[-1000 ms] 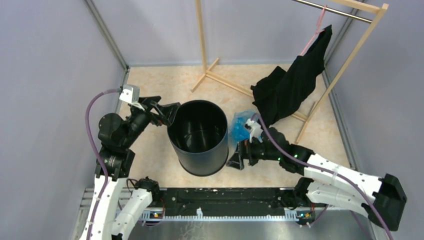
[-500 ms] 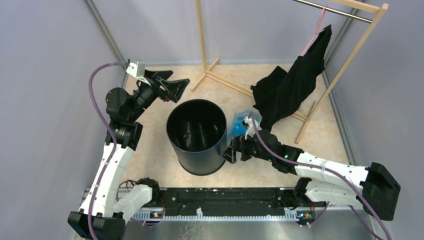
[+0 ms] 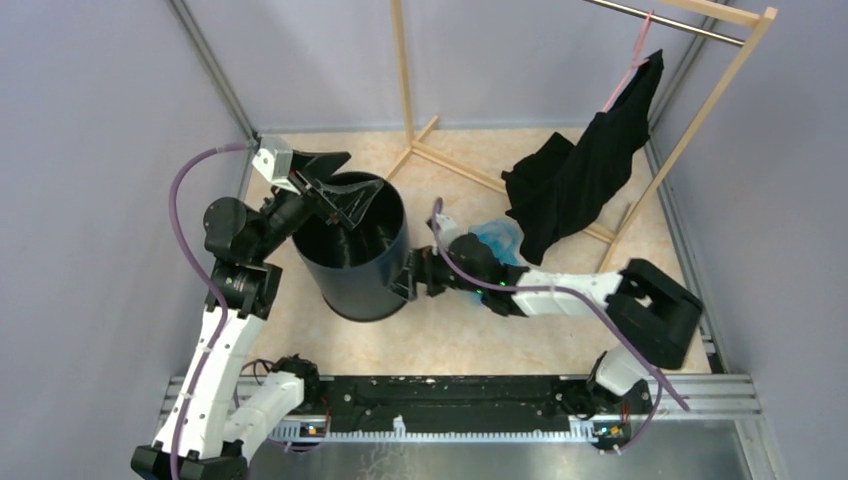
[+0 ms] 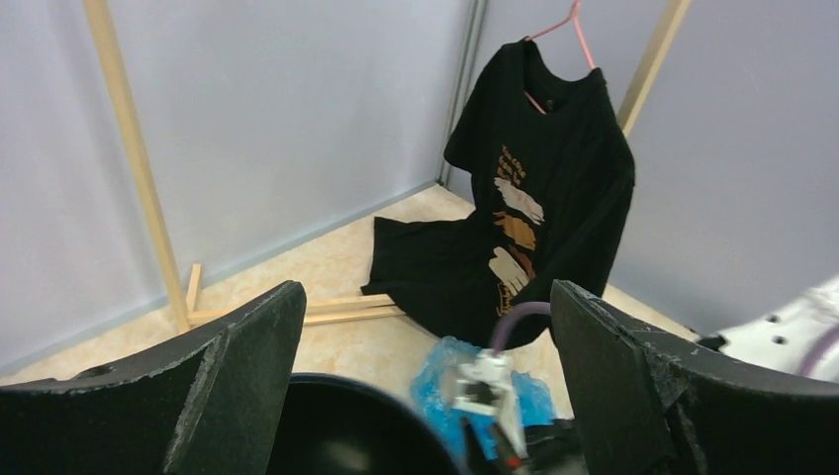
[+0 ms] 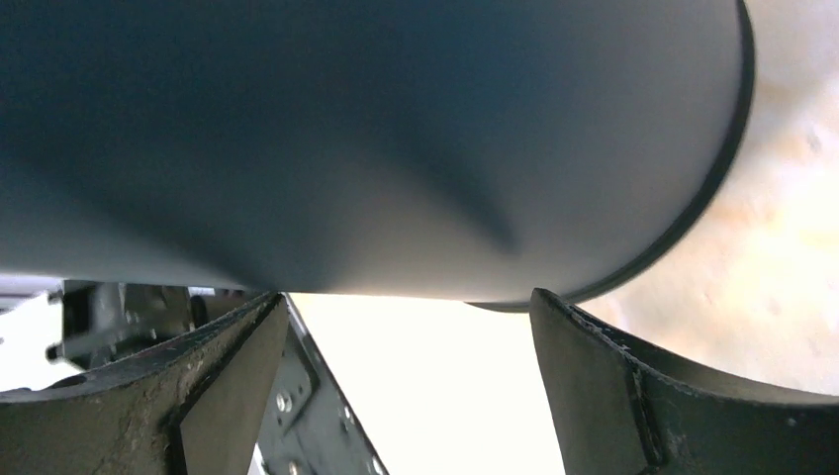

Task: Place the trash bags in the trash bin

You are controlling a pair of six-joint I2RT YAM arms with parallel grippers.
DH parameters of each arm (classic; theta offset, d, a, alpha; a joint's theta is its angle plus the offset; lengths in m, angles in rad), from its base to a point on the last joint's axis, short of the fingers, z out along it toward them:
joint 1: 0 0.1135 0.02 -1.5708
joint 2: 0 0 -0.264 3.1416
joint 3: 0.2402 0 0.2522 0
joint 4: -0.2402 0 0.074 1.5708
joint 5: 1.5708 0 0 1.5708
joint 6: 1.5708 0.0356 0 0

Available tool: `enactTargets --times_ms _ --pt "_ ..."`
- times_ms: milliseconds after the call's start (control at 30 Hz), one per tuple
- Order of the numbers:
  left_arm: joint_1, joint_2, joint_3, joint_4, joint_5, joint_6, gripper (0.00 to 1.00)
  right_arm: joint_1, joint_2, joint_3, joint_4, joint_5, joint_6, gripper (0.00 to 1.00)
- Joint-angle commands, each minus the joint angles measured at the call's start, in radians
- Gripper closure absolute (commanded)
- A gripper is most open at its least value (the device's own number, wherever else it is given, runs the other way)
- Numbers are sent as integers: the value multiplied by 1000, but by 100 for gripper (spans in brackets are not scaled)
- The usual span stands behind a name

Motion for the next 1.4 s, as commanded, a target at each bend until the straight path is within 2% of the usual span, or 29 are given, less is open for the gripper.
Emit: enactTargets --times_ms 0,67,200,267,367,467,633,733,867,1033,1100,1200,1267,1367 --pt "-27 -1 -4 53 46 43 0 13 135 292 -94 16 -86 10" --pt "-38 -5 -14 56 38 47 0 13 121 334 -233 85 -136 10" --pt "-50 -19 -22 54 19 46 0 -6 -81 194 -402 235 -219 1" --pt "-51 -26 -23 63 33 31 0 -56 -195 148 -503 257 -237 1" --pt "-54 -29 -29 84 67 5 0 -145 -276 117 -595 271 -266 1" --pt "-68 -25 -36 88 68 9 0 -158 -277 153 -699 384 -285 1" --pt "-79 -21 -42 86 55 15 0 -162 -219 172 -822 528 -210 2" --pt "-83 -14 -52 112 81 1 0 -162 -207 145 -855 559 -183 8" --pt "-112 13 -73 147 140 -40 0 -163 -300 15 -803 494 -181 12" --pt "-144 93 -72 228 264 -153 0 -162 -427 -167 -588 246 -207 27" --pt "-168 118 -80 266 286 -194 0 -162 -452 -225 -485 137 -225 37" --pt "-243 144 -72 226 263 -163 0 -162 -455 -275 -353 -36 -242 50" --pt "-305 148 -76 141 217 -147 0 -161 -449 -292 -317 -124 -246 53" --pt "-426 122 -130 96 137 -162 0 -159 -467 -319 -305 -151 -223 56"
